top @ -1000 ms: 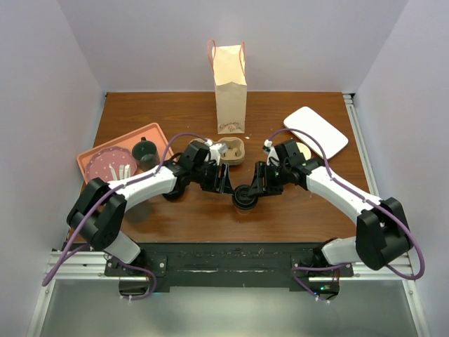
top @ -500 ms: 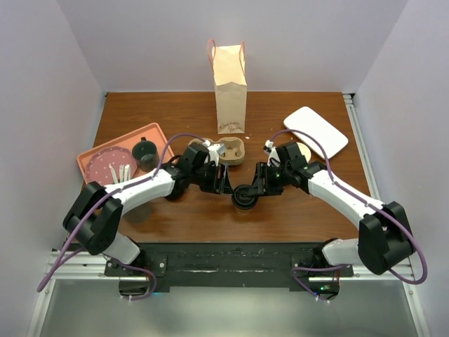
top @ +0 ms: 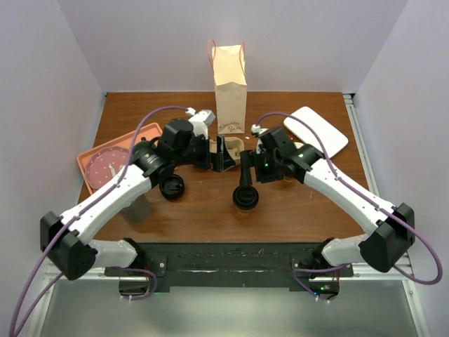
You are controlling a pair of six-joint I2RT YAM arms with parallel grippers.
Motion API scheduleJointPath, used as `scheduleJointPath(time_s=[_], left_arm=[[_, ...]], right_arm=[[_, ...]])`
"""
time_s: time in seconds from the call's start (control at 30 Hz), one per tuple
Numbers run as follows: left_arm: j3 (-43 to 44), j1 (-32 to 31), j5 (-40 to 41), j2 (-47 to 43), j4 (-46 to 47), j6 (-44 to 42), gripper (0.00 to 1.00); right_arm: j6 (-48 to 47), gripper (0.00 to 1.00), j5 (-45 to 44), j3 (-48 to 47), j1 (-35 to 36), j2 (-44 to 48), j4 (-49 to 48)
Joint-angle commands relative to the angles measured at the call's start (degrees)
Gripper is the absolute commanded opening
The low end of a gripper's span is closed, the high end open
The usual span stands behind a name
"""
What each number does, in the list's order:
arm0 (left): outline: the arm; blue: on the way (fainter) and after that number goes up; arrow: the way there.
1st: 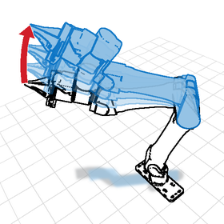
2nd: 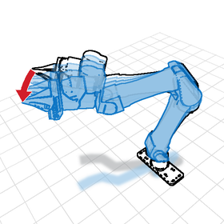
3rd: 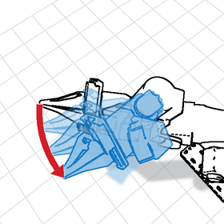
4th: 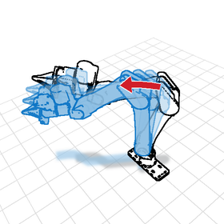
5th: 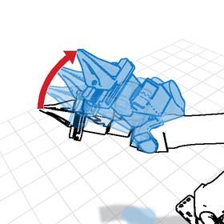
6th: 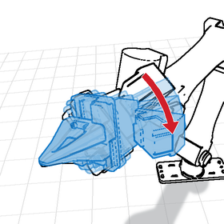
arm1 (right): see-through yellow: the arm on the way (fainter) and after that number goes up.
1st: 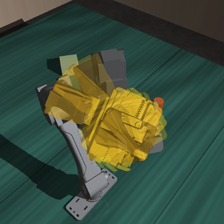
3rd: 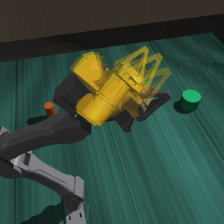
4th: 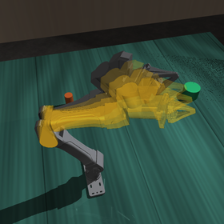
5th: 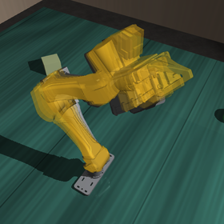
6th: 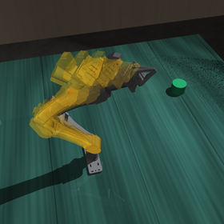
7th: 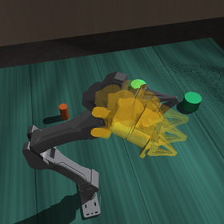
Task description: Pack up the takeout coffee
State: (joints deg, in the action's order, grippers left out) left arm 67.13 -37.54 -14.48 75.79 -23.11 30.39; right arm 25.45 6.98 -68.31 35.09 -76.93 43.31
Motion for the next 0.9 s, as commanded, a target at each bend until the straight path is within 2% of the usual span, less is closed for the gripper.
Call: scheduleJointPath(time_s=[0.0,0.07,0.1,0.13,0.37,0.53,0.87], left_arm=[[-0.2,0.2,7.6,-9.9,-3.2,0.5,1.00],[-0.5,0.2,11.9,-12.8,-5.7,1.4,1.00],[-0.6,0.2,13.0,-15.1,-6.6,1.8,1.00],[-0.6,0.2,13.9,-16.3,-7.4,1.7,1.00],[-1.5,0.2,18.2,-23.5,-11.8,-0.2,1.00],[-2.4,0.3,20.1,-25.9,-12.6,-0.5,1.00],[-2.2,0.2,20.3,-25.3,-12.6,-0.9,1.00]], right_arm=[[2.4,0.86,-12.1,-3.6,7.0,-2.3,7.0],[4.5,0.88,-14.1,-3.4,9.4,-2.3,6.0],[5.5,0.95,-15.5,-3.2,10.2,-2.4,5.6],[5.7,0.98,-15.9,-3.3,11.4,-2.6,5.2],[7.3,0.98,-18.8,-3.9,15.0,-7.4,4.5],[7.9,0.94,-22.6,-4.6,16.5,-10.5,5.0],[9.0,0.72,-24.8,-3.1,17.0,-8.8,8.0]])
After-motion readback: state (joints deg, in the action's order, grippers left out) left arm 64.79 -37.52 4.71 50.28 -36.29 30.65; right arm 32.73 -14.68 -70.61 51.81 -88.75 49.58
